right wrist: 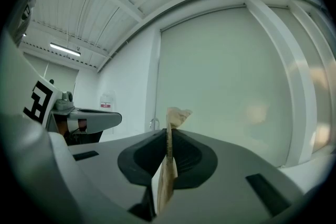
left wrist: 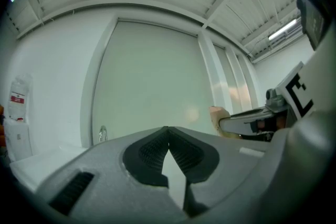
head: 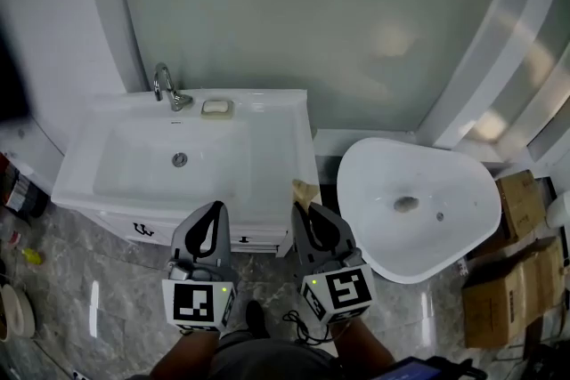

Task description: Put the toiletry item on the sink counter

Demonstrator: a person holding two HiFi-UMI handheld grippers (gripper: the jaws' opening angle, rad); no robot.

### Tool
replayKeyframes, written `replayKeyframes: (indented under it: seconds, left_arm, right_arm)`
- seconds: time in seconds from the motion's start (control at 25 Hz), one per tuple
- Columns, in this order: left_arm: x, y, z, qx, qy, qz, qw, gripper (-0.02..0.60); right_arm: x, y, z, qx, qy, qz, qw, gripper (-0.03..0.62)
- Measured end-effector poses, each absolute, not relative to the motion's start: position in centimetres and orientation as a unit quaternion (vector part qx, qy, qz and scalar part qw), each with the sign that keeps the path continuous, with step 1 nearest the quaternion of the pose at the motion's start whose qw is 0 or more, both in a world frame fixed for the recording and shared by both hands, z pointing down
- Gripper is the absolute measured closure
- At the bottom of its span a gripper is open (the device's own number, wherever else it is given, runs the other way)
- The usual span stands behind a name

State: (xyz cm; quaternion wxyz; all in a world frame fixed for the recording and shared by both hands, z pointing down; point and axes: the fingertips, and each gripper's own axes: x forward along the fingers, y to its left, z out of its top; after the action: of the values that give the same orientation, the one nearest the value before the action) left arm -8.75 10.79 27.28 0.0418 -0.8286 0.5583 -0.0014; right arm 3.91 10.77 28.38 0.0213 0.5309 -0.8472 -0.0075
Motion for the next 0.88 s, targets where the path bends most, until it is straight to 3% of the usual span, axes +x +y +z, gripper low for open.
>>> replayKeyframes:
  seconds: [0.88]
  left_arm:
    - [-10.2, 5.3, 28.6, -0.839, 0.543, -0.008, 0.028, 0.568]
  right_arm:
    - [2.5, 5.2, 28.2, 0.542, -0.840, -0.005, 0.025, 0.563]
